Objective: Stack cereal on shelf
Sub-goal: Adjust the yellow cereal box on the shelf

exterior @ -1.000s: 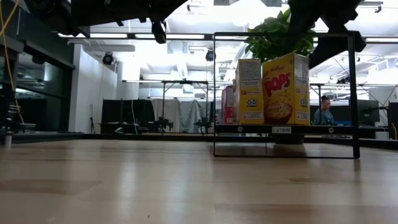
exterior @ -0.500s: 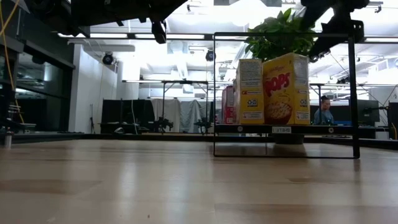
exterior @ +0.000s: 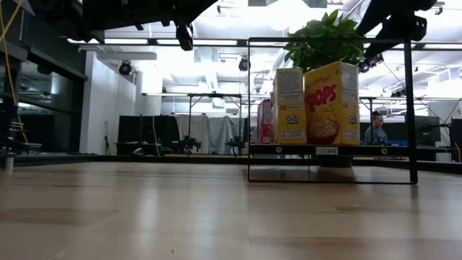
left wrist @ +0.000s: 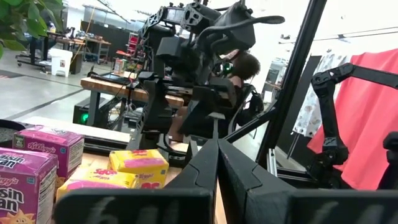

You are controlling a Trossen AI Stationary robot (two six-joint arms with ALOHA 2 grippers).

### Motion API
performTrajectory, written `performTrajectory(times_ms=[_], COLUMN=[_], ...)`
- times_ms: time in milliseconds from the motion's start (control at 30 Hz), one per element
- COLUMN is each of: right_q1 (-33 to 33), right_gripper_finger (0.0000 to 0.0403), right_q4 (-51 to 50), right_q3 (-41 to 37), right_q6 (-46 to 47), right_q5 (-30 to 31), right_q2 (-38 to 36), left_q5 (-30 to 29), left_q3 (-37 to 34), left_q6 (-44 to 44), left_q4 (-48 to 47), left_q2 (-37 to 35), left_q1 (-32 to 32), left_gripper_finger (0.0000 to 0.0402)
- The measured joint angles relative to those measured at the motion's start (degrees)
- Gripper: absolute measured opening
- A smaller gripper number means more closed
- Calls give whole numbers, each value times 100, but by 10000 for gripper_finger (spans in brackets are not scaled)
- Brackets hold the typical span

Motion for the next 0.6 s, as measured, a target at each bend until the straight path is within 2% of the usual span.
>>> performTrajectory(times_ms=[100,333,600], right_q1=[78,256,307], right_gripper_finger=[305,305,305], right_q4=[-279,-1076,-1165], right_q3=[0,-7,-7], right_q6=[57,951,1081], right_q5=[20,70,367], right_q2=[4,40,406], left_q5=[0,0,0], left_q3=[0,0,0], left_q6=[-4,-4,-7], left_q4=[0,0,0], left_q2=[0,0,0], left_q1=[1,0,0], left_gripper_finger=[0,0,0])
